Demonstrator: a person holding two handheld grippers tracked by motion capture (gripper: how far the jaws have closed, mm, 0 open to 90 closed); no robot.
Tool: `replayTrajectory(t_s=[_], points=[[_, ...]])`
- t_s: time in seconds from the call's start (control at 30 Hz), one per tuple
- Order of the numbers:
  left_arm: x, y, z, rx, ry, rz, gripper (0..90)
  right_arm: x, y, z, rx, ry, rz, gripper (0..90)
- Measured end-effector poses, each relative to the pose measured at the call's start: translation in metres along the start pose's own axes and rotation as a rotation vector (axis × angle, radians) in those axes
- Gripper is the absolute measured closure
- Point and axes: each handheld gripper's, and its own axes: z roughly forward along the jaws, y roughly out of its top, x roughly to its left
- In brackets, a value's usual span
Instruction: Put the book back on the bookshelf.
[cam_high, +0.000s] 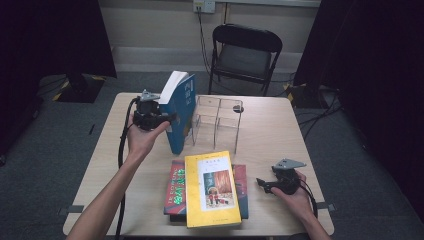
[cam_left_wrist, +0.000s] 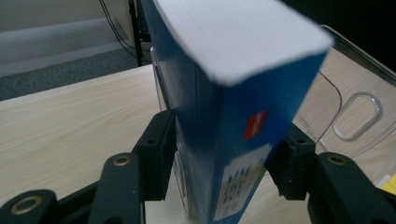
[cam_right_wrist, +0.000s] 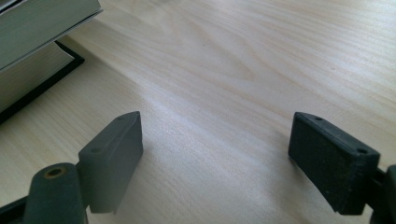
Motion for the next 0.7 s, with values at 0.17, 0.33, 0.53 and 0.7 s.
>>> replayTrajectory(t_s=[0.17,0.33,0.53,0.7], points=[[0.000,-0.009,0.003,-0.008,-0.010,0.000,48.4,0.000,0.000,0.000,0.000,-0.001,0.002,17.7],[0.000,-0.019,0.008,-0.017,-0.019,0.000,47.5,0.000,0.000,0.000,0.000,-0.001,0.003,17.7],[-0.001,-0.026,0.007,-0.031,-0.035,-0.005,50.7,0.000,0.000,0.000,0.000,-0.001,0.003,17.7],[-0.001,-0.030,0.004,-0.035,-0.051,-0.013,50.5,0.000,0.000,0.001,0.001,-0.001,0.003,17.7]])
